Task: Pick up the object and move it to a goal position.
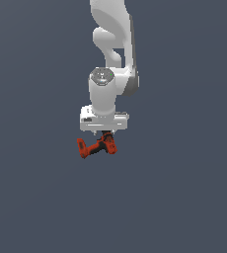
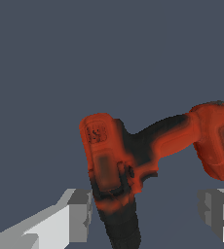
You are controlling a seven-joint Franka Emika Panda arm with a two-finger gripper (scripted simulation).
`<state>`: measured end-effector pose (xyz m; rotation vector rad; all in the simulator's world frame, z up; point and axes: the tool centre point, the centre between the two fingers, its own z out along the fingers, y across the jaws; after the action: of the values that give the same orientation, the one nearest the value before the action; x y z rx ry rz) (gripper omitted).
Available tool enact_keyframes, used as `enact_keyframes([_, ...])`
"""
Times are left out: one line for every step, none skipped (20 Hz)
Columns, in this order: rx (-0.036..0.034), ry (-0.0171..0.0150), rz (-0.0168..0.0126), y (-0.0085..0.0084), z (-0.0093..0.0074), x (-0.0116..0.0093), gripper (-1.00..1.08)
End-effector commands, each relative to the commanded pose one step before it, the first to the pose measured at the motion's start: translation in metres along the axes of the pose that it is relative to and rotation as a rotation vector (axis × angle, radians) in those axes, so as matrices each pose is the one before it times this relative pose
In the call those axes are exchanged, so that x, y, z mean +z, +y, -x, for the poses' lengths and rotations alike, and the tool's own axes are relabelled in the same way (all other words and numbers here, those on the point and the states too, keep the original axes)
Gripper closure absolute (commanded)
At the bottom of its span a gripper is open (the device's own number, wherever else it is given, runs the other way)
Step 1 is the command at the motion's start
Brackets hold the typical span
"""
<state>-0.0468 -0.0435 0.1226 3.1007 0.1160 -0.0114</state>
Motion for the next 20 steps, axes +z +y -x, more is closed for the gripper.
enact_keyframes([-0.03995,0.01539,0.00964,0.00148,0.01002,0.01084,-0.60])
enact_keyframes([-0.01698,0.00649,0.00372,0.00019,0.00441,0.00424,-0.60])
enact_keyframes([-0.01710,0.00648,0.00352,-0.00001,0.00452,0.00410,-0.60])
enact_keyframes([-0.01723,0.00649,0.00333,-0.00023,0.00462,0.00395,-0.60])
enact_keyframes([-0.01734,0.00650,0.00313,-0.00044,0.00472,0.00381,-0.60])
enact_keyframes([-0.01745,0.00652,0.00293,-0.00066,0.00480,0.00365,-0.60])
enact_keyframes([-0.01752,0.00655,0.00272,-0.00087,0.00488,0.00350,-0.60])
enact_keyframes([-0.01755,0.00657,0.00251,-0.00109,0.00493,0.00332,-0.60])
enact_keyframes([-0.01690,0.00635,0.00221,-0.00125,0.00478,0.00304,-0.60])
enact_keyframes([-0.01603,0.00605,0.00192,-0.00137,0.00457,0.00273,-0.60])
enact_keyframes([-0.01516,0.00575,0.00165,-0.00146,0.00433,0.00245,-0.60])
enact_keyframes([-0.01425,0.00544,0.00142,-0.00151,0.00409,0.00219,-0.60])
enact_keyframes([-0.01335,0.00514,0.00120,-0.00155,0.00384,0.00194,-0.60])
enact_keyframes([-0.01243,0.00482,0.00102,-0.00155,0.00358,0.00172,-0.60])
enact_keyframes([-0.01153,0.00451,0.00085,-0.00154,0.00332,0.00151,-0.60])
enact_keyframes([-0.01059,0.00418,0.00071,-0.00149,0.00306,0.00133,-0.60])
enact_keyframes([-0.00968,0.00385,0.00059,-0.00143,0.00279,0.00116,-0.60])
enact_keyframes([-0.00875,0.00351,0.00048,-0.00135,0.00252,0.00100,-0.60])
enact_keyframes([-0.00782,0.00316,0.00039,-0.00125,0.00225,0.00086,-0.60])
enact_keyframes([-0.00691,0.00281,0.00031,-0.00114,0.00198,0.00073,-0.60])
